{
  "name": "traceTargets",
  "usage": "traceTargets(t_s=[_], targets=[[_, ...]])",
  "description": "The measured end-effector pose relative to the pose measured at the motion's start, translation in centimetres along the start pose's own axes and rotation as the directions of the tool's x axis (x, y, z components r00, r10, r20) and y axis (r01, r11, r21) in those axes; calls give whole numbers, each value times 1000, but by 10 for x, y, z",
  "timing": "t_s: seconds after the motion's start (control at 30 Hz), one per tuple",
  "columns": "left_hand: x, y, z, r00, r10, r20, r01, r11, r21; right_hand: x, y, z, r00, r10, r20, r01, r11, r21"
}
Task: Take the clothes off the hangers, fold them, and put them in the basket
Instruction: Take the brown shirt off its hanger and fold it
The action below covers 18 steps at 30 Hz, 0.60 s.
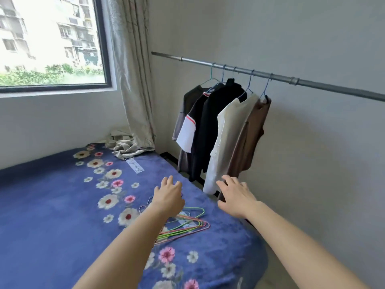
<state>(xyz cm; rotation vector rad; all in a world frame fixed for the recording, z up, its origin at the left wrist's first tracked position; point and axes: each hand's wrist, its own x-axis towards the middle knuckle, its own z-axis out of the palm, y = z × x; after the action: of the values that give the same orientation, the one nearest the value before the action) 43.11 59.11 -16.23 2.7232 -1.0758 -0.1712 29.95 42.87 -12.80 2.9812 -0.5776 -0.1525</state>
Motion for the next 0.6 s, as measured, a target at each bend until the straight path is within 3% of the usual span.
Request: traceTargets(t_s=[0.33, 0.6], targets=[[203, 100, -47, 980, 178, -90, -182, 983, -33, 146, 143, -59, 987, 89, -131, -97, 994, -58], [311, 183, -74, 958, 221, -183, -251, 954, -162, 233, 269, -115, 948, 191, -256, -206, 978, -34]])
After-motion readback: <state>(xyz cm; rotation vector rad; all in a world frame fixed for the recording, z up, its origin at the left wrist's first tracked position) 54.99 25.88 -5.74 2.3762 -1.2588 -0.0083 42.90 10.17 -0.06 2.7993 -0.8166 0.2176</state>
